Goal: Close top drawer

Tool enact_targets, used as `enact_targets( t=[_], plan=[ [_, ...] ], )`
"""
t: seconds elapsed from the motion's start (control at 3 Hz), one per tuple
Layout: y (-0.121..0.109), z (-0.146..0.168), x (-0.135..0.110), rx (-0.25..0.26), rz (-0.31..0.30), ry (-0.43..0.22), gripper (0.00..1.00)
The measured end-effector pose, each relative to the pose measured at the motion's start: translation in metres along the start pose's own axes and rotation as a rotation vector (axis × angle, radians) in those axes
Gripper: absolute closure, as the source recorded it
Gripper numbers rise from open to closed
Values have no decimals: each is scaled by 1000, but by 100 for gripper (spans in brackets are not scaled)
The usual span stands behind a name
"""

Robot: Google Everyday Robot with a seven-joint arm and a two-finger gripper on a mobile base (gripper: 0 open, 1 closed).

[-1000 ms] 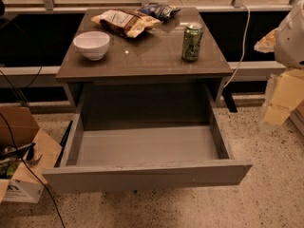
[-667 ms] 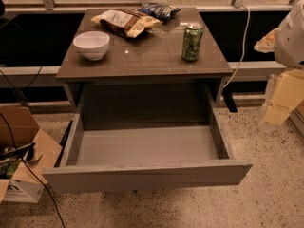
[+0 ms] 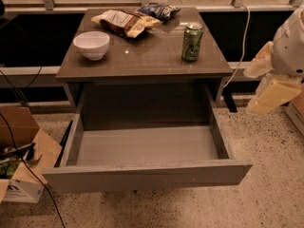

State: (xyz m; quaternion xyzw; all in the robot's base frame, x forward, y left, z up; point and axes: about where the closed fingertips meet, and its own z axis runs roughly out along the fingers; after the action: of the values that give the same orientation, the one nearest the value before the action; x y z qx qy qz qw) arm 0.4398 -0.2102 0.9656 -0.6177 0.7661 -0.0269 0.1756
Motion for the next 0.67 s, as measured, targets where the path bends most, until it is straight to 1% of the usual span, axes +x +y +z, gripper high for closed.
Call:
enact_targets(
  t=[0.33, 0.67],
  plan=[
    [3, 35, 8, -5, -12, -70, 66],
    [1, 33, 7, 12, -15, -75, 89]
  ],
)
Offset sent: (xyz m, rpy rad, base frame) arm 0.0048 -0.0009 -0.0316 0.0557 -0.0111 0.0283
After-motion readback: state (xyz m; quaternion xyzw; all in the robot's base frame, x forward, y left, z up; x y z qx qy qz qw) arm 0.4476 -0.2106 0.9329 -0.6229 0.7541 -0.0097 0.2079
